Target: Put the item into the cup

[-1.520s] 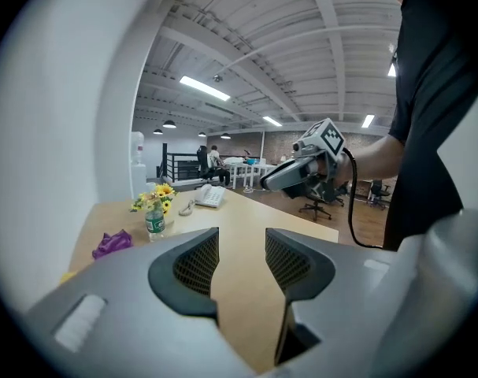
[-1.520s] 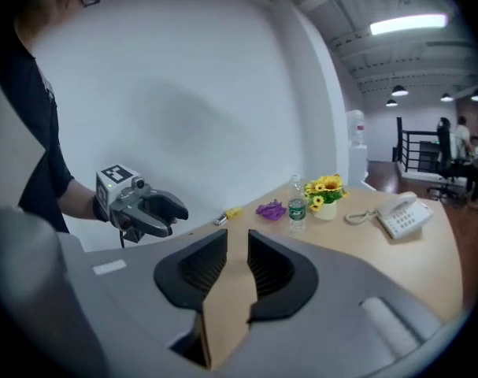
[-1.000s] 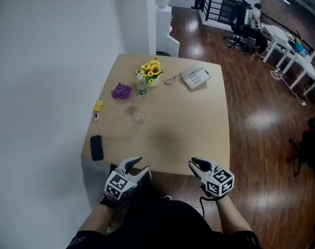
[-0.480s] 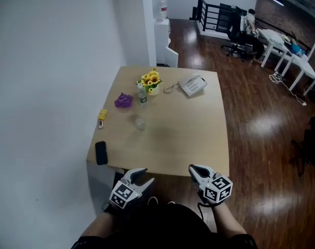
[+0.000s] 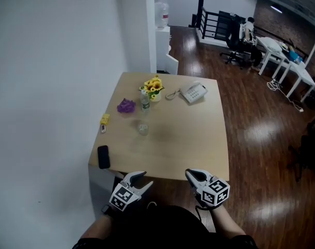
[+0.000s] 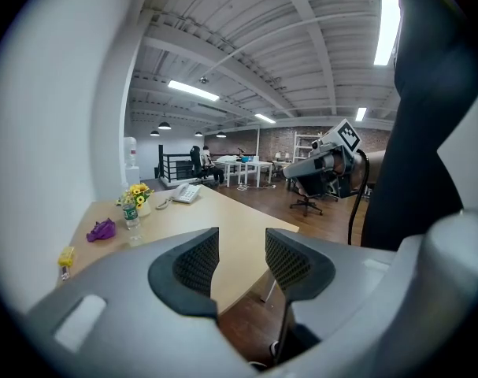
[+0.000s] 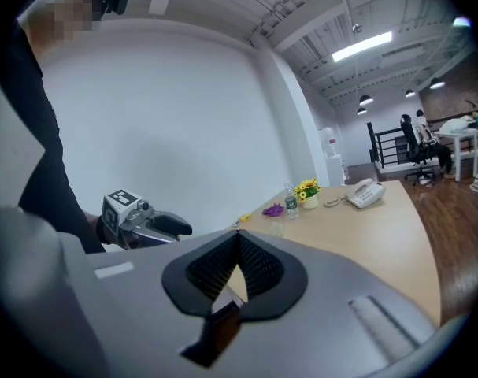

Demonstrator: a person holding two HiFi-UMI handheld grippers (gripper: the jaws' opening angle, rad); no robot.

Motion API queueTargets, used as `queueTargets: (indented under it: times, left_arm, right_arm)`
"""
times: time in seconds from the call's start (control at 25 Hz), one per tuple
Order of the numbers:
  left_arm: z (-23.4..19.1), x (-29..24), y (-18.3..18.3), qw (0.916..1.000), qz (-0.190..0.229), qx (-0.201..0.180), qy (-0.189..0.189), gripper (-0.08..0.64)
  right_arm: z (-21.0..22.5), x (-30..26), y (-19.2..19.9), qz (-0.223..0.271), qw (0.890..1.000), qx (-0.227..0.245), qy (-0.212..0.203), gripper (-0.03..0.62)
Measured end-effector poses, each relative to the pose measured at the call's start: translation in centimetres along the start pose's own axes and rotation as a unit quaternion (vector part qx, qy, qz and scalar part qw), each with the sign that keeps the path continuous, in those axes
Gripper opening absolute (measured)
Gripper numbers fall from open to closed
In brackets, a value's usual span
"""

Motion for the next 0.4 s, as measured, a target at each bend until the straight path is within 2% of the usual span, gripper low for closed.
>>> queueTargets:
  times: [0.4]
  left_arm:
    - [-1.2, 1.2, -0.5, 0.9999, 0.006, -0.003, -0.01, 0.179]
  right_arm:
    - [-1.2, -0.5, -1.0, 0.0, 1.0, 0.016, -0.006, 0.008]
Point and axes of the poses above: the fingertips, and each gripper's own axes: x backward along the fingers, z to its right, y out of its underside, the point moved 7 cm from there along x, backward along the fingers, and after that the axes turned 5 degrees about y, right-handed, at the moved point
